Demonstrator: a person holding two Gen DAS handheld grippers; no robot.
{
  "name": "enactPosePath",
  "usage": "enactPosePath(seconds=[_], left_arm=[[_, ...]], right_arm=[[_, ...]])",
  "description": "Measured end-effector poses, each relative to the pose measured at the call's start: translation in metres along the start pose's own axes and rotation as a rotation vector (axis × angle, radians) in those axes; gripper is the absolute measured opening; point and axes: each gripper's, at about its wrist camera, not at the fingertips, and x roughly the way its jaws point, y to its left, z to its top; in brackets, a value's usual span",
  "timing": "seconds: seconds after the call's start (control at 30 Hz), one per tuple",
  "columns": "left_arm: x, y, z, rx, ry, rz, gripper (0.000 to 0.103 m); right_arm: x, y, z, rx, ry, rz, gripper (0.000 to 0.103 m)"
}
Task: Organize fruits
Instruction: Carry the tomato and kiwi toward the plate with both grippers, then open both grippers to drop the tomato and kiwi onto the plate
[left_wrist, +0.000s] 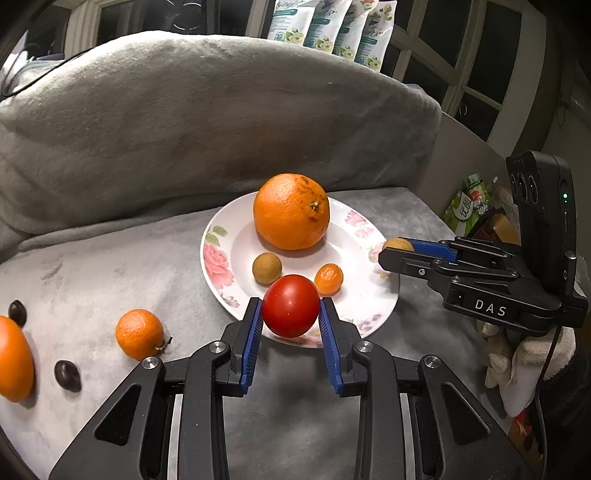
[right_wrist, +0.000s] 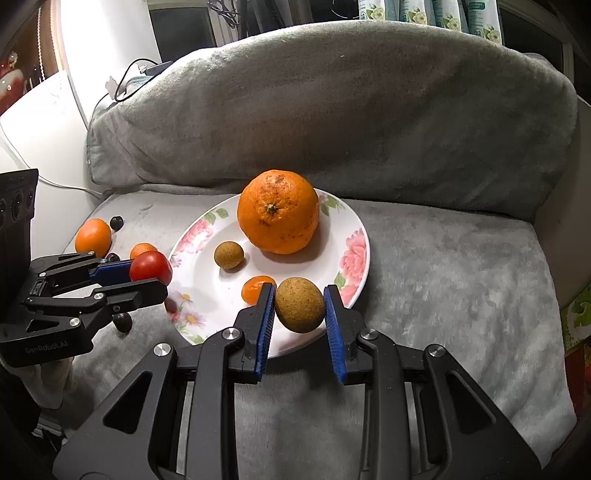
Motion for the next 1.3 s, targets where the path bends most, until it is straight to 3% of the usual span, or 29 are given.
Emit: enactPosePath(seconds=[0.13,0.17,0.27,0.37,0.5,0.6,1.3], left_arm=[[0.002,0.000,0.001,0.002,0.002,0.004,0.030],[0.002,0.000,0.001,0.002,0.002,0.006,0.030],[0.000,-0.001,0.001,0.003,-0.009,0.007,0.048],[-0.002,-0.001,0.002,0.003,-0.025,0.013,0.061],[-0.005,0.000,0.002,0.004,-0.036,0.025,0.074],[-0.006,-0.002,0.002,0.012,-0.038,0.041,0.077],[-0.026,-0.008,0.002,0.040,-0.093,0.074,0.077]], right_arm=[[0.000,0.000,0.002,-0.003,-0.004,-0.006,0.028],[-0.001,0.000,0.002,-0.002,-0.007,-0.004,0.032],[-0.005,0.001,0.003,-0.002,-0.029,-0.007,0.057],[-0.009,0.001,0.005,-0.002,-0.043,-0.008,0.059],[-0.016,0.001,0.006,0.006,-0.071,-0.034,0.084],[-0.021,0.000,0.006,0.016,-0.091,-0.044,0.092],[-0.027,0.007,0.010,0.030,-0.101,-0.068,0.092]])
